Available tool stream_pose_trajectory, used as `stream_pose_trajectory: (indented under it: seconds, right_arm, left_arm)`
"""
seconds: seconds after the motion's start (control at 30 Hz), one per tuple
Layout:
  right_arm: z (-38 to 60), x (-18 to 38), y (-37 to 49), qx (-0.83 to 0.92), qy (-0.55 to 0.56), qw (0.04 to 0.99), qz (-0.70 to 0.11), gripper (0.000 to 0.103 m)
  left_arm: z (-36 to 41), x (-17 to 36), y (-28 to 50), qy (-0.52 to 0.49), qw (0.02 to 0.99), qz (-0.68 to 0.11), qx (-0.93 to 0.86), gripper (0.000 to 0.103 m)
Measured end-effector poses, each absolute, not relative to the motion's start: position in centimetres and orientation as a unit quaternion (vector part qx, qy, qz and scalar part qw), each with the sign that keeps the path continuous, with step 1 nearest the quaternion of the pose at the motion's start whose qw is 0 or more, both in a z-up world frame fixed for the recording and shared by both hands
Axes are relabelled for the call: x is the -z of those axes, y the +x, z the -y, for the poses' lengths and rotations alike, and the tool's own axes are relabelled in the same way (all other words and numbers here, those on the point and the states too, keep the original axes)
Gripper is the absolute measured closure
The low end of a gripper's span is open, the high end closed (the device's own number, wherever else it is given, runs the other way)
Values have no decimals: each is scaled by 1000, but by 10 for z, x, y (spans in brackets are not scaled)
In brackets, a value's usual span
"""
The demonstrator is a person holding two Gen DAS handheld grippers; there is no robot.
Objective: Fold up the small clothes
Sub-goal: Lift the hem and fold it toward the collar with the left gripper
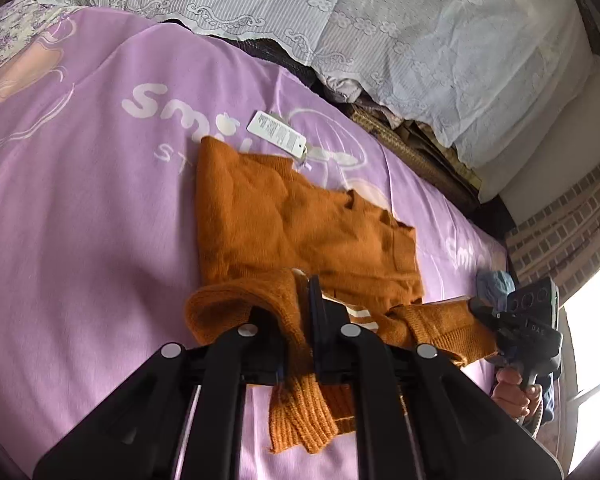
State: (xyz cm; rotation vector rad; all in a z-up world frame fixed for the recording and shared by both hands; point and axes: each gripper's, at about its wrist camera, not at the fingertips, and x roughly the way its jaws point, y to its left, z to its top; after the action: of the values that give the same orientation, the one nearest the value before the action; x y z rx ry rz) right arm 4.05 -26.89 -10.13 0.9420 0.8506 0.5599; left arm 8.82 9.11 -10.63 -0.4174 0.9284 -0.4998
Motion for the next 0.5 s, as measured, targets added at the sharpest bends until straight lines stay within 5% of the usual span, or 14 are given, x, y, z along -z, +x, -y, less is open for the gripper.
stream_pose_trajectory:
  seconds: [0.5]
  right_arm:
    - [286,132,116,-226,486,749,-390,97]
  left_arm:
    - [-77,108,166,-226,842,-436,222,95]
